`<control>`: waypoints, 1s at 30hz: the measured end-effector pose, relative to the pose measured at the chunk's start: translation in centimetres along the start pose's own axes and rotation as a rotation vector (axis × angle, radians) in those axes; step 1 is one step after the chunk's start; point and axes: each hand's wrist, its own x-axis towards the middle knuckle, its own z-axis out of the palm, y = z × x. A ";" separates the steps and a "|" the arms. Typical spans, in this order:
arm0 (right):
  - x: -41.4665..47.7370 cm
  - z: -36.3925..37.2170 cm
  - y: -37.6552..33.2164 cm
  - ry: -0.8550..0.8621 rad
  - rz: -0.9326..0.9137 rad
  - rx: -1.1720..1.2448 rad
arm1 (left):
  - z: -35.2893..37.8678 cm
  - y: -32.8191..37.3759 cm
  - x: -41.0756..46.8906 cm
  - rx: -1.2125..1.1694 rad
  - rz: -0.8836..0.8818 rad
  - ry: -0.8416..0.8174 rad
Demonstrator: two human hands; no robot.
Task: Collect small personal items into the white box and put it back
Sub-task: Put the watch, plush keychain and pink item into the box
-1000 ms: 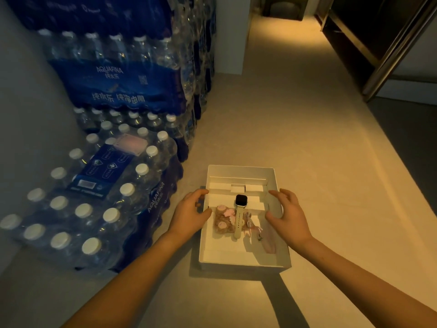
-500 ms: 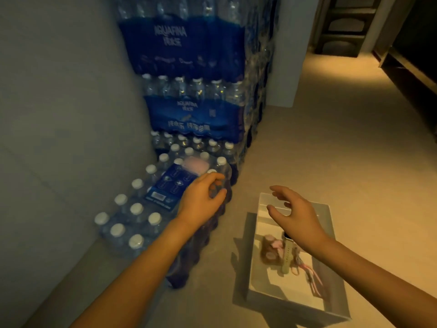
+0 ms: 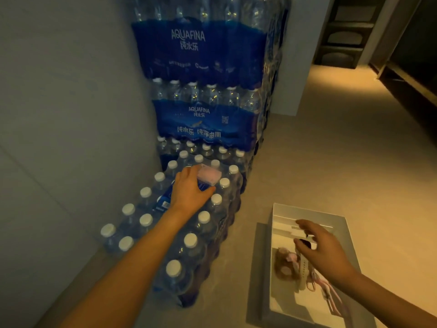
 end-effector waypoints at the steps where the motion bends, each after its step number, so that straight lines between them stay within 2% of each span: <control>1: -0.2 -0.7 1.0 0.022 0.013 -0.036 | 0.3 -0.2 0.4 -0.006 -0.021 -0.004; 5: -1.6 -3.4 5.7 0.049 0.081 -0.265 | 1.6 -0.5 1.2 -0.005 -0.088 -0.022; 8: -2.7 -4.3 8.5 0.013 0.310 -0.349 | 2.5 -0.8 1.6 -0.029 -0.112 -0.033; 10: -3.4 -4.2 9.9 -0.040 0.391 -0.318 | 3.0 -0.8 1.8 -0.043 -0.126 -0.027; 15: -4.2 -3.5 12.3 -0.057 0.347 -0.082 | 3.9 -0.9 2.1 0.020 -0.143 0.011; 19: -4.0 -2.9 11.4 -0.026 0.338 -0.048 | 4.4 -1.3 2.2 0.015 -0.145 0.028; 22: -3.8 -2.5 11.3 -0.010 0.401 -0.030 | 4.5 -1.2 1.9 -0.024 -0.145 0.063; 25: -4.0 -2.5 11.4 -0.002 0.410 0.003 | 4.7 0.0 1.1 -0.091 -0.077 0.094; 30: -4.4 -2.6 11.0 0.006 0.391 0.033 | 6.1 4.8 -1.0 -0.196 0.108 0.040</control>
